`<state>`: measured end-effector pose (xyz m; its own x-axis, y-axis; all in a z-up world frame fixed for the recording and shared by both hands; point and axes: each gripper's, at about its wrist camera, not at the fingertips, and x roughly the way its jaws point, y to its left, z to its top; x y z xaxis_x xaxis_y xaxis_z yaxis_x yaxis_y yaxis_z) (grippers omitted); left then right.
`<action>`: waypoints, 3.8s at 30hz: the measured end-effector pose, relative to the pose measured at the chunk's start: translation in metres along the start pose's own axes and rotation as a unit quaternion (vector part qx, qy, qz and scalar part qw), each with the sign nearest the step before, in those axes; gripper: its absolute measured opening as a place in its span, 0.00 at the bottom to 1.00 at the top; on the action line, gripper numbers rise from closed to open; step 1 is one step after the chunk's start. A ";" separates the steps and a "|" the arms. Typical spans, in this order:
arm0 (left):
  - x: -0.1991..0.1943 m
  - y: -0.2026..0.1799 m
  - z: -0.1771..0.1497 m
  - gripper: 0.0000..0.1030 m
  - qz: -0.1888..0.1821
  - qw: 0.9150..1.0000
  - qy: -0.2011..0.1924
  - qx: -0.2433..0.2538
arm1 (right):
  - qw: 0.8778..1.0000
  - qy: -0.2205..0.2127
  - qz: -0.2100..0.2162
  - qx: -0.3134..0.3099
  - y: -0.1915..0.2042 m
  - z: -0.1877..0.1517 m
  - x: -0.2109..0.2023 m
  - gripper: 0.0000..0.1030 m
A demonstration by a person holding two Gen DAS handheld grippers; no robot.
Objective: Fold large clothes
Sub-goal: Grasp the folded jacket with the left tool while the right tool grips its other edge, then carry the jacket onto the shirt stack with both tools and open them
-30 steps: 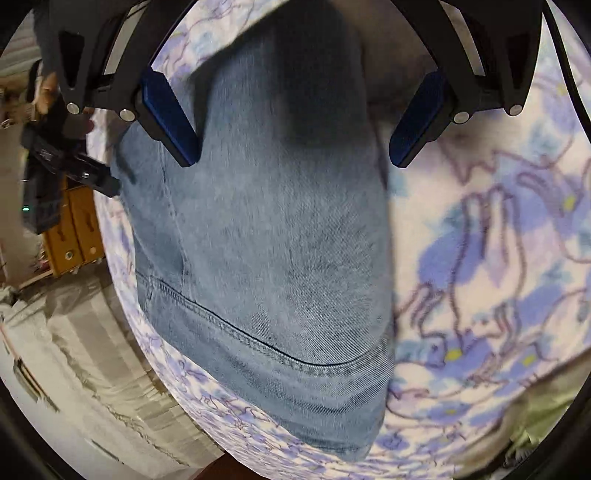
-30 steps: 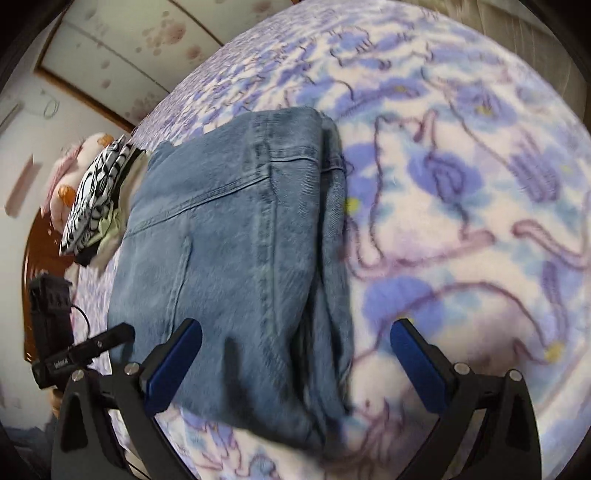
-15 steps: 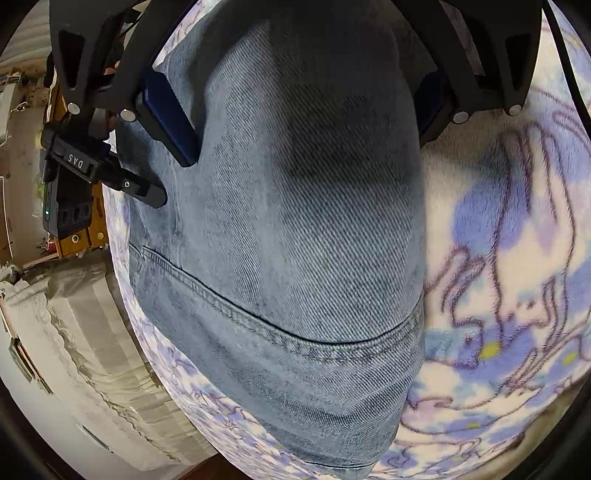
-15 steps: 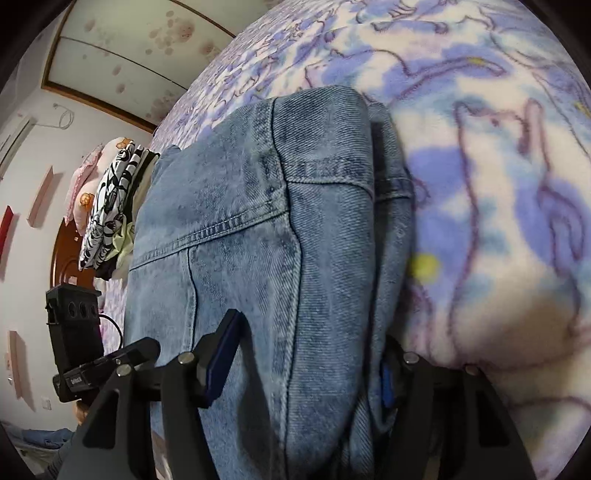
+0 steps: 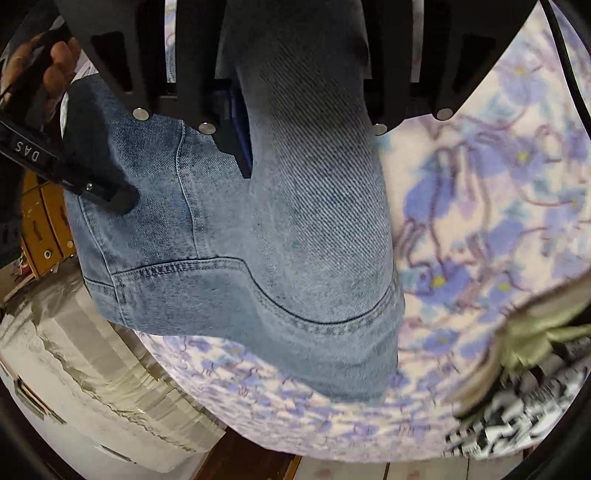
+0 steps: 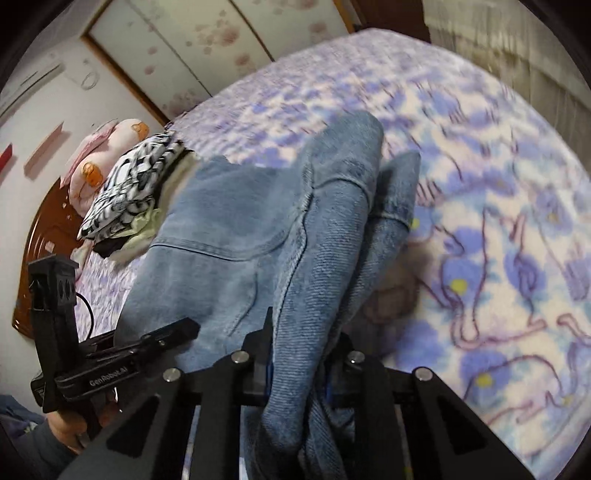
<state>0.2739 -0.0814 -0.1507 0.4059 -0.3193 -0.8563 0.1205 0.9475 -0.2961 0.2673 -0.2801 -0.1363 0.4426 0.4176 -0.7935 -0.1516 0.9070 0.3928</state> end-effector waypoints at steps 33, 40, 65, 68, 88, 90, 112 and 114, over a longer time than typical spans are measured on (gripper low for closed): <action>-0.228 0.334 0.265 0.38 0.098 0.992 -0.081 0.013 | 0.976 -0.044 0.196 -0.080 0.322 0.237 0.133 0.17; -0.168 0.423 0.309 0.39 0.067 0.995 -0.053 -0.042 | 0.980 0.003 0.183 -0.072 0.342 0.282 0.227 0.17; -0.215 0.391 0.257 0.14 0.124 0.988 -0.086 -0.025 | 0.995 -0.002 0.055 -0.078 0.313 0.252 0.184 0.40; -0.211 0.371 0.248 0.10 0.158 0.983 -0.097 0.013 | 0.992 0.004 0.055 -0.115 0.335 0.241 0.194 0.33; -0.193 0.367 0.234 0.27 0.216 0.971 -0.103 0.011 | 0.994 0.033 0.005 -0.108 0.322 0.218 0.220 0.03; -0.196 0.365 0.232 0.55 0.202 0.974 -0.104 -0.008 | 0.994 0.030 0.013 -0.101 0.319 0.216 0.209 0.03; -0.204 0.268 0.143 0.86 0.135 0.982 -0.119 -0.059 | 0.999 0.010 0.011 -0.052 0.263 0.142 0.099 0.53; -0.209 0.255 0.121 0.86 0.140 0.980 -0.127 -0.058 | 0.999 0.011 0.003 -0.046 0.255 0.128 0.090 0.53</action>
<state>0.3294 0.2294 0.0043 0.6220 -0.0191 -0.7828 -0.1249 0.9845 -0.1233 0.3812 -0.0178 -0.0483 0.4224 0.4224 -0.8020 -0.2341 0.9056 0.3536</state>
